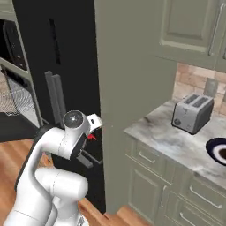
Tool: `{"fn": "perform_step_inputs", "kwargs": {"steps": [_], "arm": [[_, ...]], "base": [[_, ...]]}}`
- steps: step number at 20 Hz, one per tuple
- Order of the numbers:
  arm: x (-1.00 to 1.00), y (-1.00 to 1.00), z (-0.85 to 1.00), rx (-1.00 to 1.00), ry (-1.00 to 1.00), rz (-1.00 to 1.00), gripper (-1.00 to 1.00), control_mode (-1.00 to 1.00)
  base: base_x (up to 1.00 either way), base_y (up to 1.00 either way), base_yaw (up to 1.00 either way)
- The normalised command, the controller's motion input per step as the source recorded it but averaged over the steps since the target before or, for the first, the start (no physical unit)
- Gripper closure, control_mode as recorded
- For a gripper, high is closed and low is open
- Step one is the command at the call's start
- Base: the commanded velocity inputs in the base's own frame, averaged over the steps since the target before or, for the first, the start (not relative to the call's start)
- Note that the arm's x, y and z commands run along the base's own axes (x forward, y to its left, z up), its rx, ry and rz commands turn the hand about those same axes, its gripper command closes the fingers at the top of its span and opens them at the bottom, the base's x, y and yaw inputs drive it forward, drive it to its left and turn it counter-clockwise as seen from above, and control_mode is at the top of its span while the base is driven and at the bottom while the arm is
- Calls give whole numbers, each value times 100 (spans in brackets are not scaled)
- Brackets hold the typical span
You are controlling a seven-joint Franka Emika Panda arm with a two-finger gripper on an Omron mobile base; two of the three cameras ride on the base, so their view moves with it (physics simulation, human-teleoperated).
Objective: Place the fish on the top rack of the oven, and slide the tray back inside. Close the oven door.
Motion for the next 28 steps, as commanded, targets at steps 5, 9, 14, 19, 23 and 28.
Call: {"fn": "perform_step_inputs", "kwargs": {"steps": [5, 9, 14, 19, 23, 28], "arm": [[0, 0, 0, 0, 0, 0, 100, 100], [0, 0, 0, 0, 0, 0, 100, 100], [0, 0, 0, 0, 0, 0, 100, 100], [0, 0, 0, 0, 0, 0, 100, 100], [0, 0, 0, 0, 0, 0, 100, 100], [0, 0, 0, 0, 0, 0, 100, 100]], "base": [[22, 98, 44], [44, 95, 37], [71, 72, 27], [82, 64, 20], [80, 53, 15], [76, 43, 13]]}}
